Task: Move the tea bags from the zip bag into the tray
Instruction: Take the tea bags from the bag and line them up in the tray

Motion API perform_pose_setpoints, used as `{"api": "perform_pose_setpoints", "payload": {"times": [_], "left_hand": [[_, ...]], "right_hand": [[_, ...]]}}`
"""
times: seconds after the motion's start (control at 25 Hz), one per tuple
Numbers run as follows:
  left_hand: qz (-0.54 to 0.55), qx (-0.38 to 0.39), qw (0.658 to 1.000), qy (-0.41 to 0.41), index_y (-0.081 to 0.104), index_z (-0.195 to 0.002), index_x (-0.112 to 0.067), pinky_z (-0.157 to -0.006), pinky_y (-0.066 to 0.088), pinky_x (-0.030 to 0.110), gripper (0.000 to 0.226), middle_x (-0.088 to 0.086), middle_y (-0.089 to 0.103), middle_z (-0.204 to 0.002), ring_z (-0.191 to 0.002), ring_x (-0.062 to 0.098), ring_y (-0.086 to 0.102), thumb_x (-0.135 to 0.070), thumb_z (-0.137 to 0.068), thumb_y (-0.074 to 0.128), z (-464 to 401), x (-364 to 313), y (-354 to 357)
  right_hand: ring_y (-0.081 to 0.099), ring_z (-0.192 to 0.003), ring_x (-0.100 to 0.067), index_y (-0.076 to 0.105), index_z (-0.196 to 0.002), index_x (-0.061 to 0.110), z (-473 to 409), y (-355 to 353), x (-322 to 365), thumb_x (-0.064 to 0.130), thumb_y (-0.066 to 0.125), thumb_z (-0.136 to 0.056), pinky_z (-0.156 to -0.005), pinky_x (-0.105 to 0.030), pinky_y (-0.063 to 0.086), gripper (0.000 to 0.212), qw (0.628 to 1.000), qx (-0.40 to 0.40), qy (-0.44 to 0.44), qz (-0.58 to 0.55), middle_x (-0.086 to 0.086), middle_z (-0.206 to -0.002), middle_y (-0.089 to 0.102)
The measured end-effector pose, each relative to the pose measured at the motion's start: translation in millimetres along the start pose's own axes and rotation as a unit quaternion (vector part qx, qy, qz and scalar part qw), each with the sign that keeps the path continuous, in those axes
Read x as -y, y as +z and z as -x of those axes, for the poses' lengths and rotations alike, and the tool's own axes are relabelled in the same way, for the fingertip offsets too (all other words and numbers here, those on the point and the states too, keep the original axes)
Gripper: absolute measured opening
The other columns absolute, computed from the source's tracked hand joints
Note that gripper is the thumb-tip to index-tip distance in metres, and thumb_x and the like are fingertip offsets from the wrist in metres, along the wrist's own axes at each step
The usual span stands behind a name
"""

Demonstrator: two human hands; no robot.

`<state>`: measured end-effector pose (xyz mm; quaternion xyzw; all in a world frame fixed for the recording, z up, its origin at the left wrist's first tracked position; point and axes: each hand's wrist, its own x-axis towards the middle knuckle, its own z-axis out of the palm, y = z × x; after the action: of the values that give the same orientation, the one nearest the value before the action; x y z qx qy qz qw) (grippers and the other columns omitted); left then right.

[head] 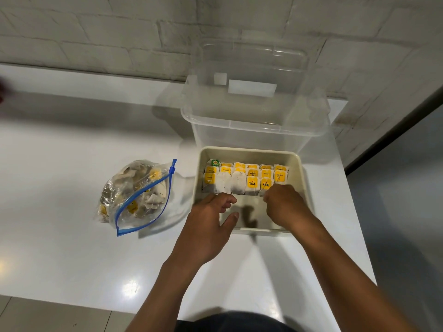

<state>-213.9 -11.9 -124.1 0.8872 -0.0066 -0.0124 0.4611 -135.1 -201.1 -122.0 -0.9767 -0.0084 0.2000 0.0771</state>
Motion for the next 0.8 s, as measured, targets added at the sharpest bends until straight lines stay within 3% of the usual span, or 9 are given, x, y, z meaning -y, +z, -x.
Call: {"api": "perform_pose_setpoints", "payload": {"times": [0.2, 0.36, 0.68, 0.8], "left_hand": [[-0.002, 0.003, 1.0, 0.001, 0.064, -0.113, -0.034, -0.086, 0.054, 0.029, 0.023, -0.018, 0.063, -0.104, -0.098, -0.002, 0.06, -0.029, -0.09, 0.067, 1, 0, -1], [-0.009, -0.001, 1.0, 0.003, 0.064, -0.113, -0.034, -0.085, 0.054, 0.029, 0.024, -0.018, 0.063, -0.104, -0.098, -0.002, 0.061, -0.03, -0.09, 0.067, 1, 0, 0], [-0.015, 0.0, 1.0, 0.002, 0.064, -0.113, -0.032, -0.084, 0.054, 0.031, 0.024, -0.017, 0.063, -0.104, -0.097, 0.0, 0.06, -0.031, -0.09, 0.067, 0, -1, 1], [-0.018, 0.001, 1.0, 0.005, 0.065, -0.114, -0.032, -0.084, 0.054, 0.031, 0.024, -0.017, 0.063, -0.104, -0.097, 0.0, 0.06, -0.031, -0.09, 0.067, 1, -1, 0]], "right_hand": [[0.062, -0.102, -0.031, 0.057, -0.084, 0.016, -2, 16, -4, 0.006, 0.049, -0.086, -0.081, -0.03, 0.052, 0.012, 1.0, 0.022, -0.001, -0.006, -0.01, -0.11, 0.065], [0.061, -0.111, -0.028, 0.067, -0.113, 0.017, -4, 19, -5, 0.01, 0.05, -0.088, -0.088, -0.033, 0.053, 0.03, 1.0, -0.006, 0.01, -0.004, -0.006, -0.121, 0.064], [0.064, -0.106, -0.027, 0.067, -0.114, 0.019, -5, 17, -2, 0.011, 0.051, -0.091, -0.081, -0.031, 0.05, 0.029, 0.999, -0.043, 0.02, 0.008, -0.005, -0.118, 0.065], [0.065, -0.102, -0.028, 0.066, -0.106, 0.015, -3, 16, 1, 0.009, 0.05, -0.09, -0.075, -0.029, 0.047, 0.023, 0.999, -0.039, 0.025, 0.008, -0.006, -0.113, 0.066]]}}
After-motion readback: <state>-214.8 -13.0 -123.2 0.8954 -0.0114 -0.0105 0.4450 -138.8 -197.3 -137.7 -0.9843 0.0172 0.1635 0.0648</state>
